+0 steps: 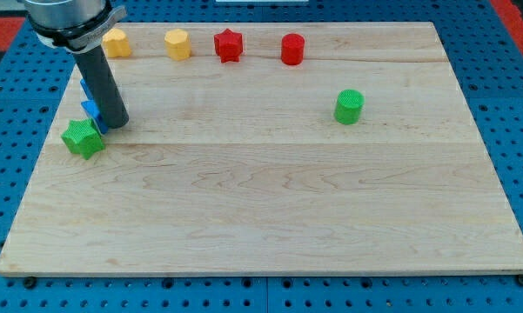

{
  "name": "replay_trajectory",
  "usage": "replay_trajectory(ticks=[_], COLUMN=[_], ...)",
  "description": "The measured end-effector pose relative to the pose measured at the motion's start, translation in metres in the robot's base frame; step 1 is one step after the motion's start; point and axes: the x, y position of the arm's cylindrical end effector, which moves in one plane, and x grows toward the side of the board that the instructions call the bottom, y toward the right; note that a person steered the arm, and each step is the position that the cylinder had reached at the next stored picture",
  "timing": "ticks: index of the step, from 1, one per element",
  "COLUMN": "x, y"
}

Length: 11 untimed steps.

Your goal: Push the yellow hexagon towards top

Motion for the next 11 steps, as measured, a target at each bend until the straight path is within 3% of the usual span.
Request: replay_trajectory(ticks=[3, 5, 7, 11], x=[-0.004, -0.037, -0.105, -0.206], y=[-0.016, 0.043, 0.104, 0.094])
